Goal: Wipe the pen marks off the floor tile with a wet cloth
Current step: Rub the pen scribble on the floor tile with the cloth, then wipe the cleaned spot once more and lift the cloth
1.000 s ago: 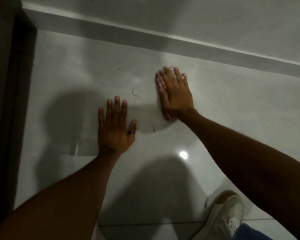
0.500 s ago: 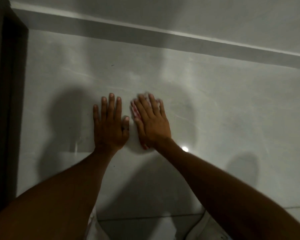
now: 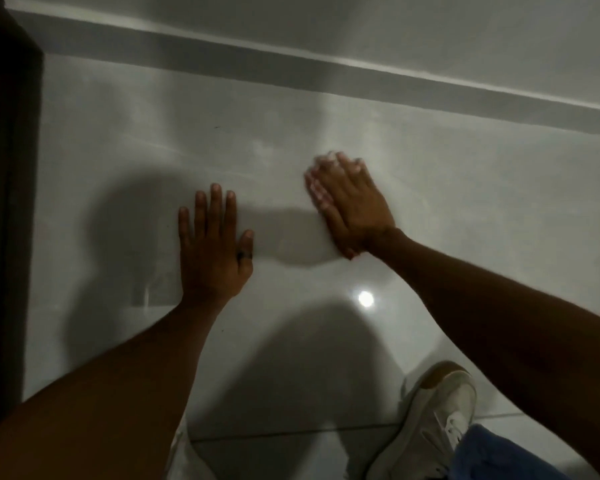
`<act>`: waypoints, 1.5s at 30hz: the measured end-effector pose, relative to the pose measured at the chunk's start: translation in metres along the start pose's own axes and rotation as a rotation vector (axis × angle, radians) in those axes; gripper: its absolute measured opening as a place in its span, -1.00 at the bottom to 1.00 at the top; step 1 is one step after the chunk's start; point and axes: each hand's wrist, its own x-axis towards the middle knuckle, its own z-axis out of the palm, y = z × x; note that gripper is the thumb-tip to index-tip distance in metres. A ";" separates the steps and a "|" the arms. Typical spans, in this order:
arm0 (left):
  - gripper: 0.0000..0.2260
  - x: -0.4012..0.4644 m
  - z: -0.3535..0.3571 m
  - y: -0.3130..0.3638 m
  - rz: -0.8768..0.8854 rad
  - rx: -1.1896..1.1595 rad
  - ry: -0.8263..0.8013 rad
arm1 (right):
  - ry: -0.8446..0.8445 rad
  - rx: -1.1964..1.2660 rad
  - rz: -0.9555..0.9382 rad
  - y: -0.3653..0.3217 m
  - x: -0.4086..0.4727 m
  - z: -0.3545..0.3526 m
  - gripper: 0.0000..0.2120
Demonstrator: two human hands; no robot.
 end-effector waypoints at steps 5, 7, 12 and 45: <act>-0.37 0.000 -0.002 -0.001 -0.003 -0.006 -0.004 | 0.167 0.092 0.703 -0.037 0.052 -0.005 -0.39; -0.37 0.000 -0.003 -0.001 -0.003 -0.006 -0.006 | 0.242 0.154 0.928 -0.064 0.079 -0.006 -0.39; -0.37 0.001 0.000 -0.001 0.001 0.014 -0.009 | 0.122 0.123 0.562 -0.097 0.103 0.003 -0.33; -0.59 0.022 -0.299 0.071 -0.943 -1.704 -0.822 | 0.002 1.085 0.628 -0.238 -0.012 -0.226 -0.42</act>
